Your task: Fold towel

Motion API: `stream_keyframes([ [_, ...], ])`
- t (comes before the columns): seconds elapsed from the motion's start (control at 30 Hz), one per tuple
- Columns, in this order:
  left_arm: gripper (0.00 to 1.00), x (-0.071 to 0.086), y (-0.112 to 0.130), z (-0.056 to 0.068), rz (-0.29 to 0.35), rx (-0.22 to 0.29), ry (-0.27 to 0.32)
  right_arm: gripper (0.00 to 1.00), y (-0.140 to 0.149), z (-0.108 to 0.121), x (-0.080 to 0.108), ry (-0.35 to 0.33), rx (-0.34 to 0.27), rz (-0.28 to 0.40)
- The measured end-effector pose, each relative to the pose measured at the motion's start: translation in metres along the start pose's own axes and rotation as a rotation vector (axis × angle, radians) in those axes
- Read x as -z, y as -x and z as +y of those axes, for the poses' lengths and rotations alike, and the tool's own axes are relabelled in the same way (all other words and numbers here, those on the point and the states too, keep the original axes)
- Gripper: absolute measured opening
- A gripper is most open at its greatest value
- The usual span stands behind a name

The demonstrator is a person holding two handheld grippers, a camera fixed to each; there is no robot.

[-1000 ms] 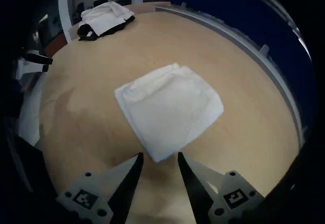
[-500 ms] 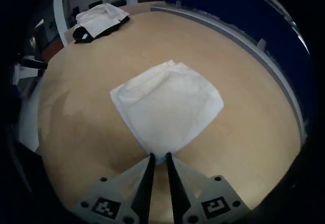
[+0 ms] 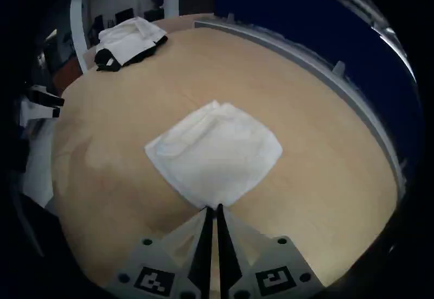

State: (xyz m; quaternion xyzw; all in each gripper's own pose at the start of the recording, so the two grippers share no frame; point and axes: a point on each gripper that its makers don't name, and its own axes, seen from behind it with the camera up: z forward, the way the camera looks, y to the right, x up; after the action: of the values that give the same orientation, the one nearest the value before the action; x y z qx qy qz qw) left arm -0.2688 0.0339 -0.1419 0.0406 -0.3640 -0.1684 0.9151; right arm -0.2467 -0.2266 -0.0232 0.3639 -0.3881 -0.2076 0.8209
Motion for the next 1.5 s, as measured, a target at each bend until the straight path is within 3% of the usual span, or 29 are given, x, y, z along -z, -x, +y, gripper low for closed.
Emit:
stream_keyframes([
  [0.4,0.87,-0.002,-0.024,0.013,0.049,-0.021,0.032,0.05,-0.106,0.026,0.071,0.052,0.080,0.174],
  [0.6,0.87,-0.001,-0.033,0.023,0.067,-0.036,0.052,0.05,-0.136,0.035,0.102,0.074,0.113,0.217],
  [1.1,0.88,0.003,-0.040,0.039,0.078,-0.077,0.081,0.05,-0.128,0.079,0.139,0.142,0.080,0.220],
  [1.5,0.87,-0.004,-0.043,0.045,0.068,-0.101,0.081,0.05,-0.080,0.139,0.175,0.210,0.019,0.186],
])
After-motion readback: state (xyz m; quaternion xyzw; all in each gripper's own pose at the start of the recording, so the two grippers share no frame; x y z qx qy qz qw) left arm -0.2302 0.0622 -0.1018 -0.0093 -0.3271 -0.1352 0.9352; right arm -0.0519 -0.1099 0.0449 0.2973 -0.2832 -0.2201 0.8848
